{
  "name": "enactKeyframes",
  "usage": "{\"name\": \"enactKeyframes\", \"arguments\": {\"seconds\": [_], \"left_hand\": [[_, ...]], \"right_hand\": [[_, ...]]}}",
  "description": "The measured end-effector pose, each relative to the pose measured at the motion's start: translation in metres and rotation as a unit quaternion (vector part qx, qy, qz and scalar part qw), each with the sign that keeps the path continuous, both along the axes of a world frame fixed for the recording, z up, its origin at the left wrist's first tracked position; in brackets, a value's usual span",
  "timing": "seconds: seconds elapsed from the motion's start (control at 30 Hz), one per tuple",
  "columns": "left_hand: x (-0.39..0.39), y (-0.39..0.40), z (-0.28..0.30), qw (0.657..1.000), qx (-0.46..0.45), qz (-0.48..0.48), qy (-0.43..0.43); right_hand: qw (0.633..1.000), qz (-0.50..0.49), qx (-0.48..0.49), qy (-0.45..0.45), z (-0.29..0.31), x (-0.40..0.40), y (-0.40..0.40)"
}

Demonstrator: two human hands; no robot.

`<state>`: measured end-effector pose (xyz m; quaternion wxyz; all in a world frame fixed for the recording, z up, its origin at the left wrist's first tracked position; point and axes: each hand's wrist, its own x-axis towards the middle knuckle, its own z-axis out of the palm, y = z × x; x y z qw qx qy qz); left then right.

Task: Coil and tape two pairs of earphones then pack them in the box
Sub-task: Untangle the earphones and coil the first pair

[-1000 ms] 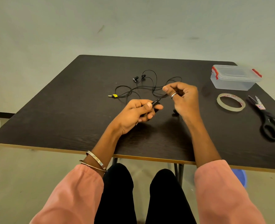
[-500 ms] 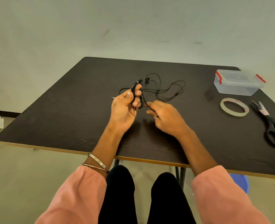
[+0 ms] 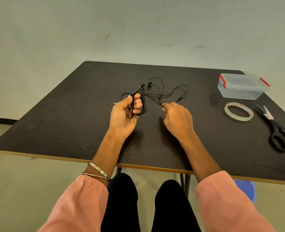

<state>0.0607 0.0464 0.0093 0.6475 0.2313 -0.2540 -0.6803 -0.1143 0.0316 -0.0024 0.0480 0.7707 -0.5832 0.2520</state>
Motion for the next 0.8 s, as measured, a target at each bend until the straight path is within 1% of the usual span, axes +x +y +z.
{"name": "enactKeyframes", "arguments": {"seconds": [0.03, 0.1, 0.17, 0.23, 0.3, 0.37, 0.43, 0.5, 0.63, 0.73, 0.8], "left_hand": [[0.0, 0.0, 0.0, 1.0, -0.003, 0.004, 0.001], [0.0, -0.001, -0.001, 1.0, -0.015, 0.013, 0.001], [-0.001, -0.003, -0.002, 0.999, -0.028, 0.033, -0.022], [-0.002, -0.005, -0.005, 0.995, -0.039, 0.06, -0.064], [-0.004, -0.007, -0.008, 0.99, -0.051, 0.079, -0.102], [-0.005, -0.008, -0.012, 0.984, -0.064, 0.085, -0.141], [-0.008, -0.01, -0.014, 0.975, -0.078, 0.089, -0.187], [-0.011, -0.012, -0.017, 0.962, -0.089, 0.078, -0.248], [-0.017, -0.007, -0.016, 0.936, -0.101, 0.008, -0.337], [-0.018, -0.003, -0.016, 0.902, -0.137, -0.043, -0.406], [-0.018, 0.001, -0.013, 0.889, -0.162, -0.082, -0.421]], "right_hand": [[1.0, 0.015, 0.019, 0.016, 0.0, 0.0, 0.001], [0.994, 0.072, 0.036, 0.08, 0.0, 0.004, 0.004], [0.978, 0.131, 0.009, 0.16, 0.0, 0.009, 0.008], [0.962, 0.165, -0.019, 0.218, -0.002, 0.015, 0.013], [0.953, 0.172, -0.042, 0.247, -0.004, 0.02, 0.02], [0.949, 0.18, -0.043, 0.254, -0.004, 0.023, 0.028], [0.949, 0.2, -0.03, 0.242, -0.004, 0.023, 0.034], [0.954, 0.219, -0.02, 0.203, 0.001, 0.019, 0.038], [0.968, 0.238, 0.012, 0.075, 0.024, 0.007, 0.04], [0.96, 0.273, 0.049, 0.037, 0.04, 0.0, 0.033], [0.957, 0.28, 0.073, 0.01, 0.049, -0.004, 0.027]]}}
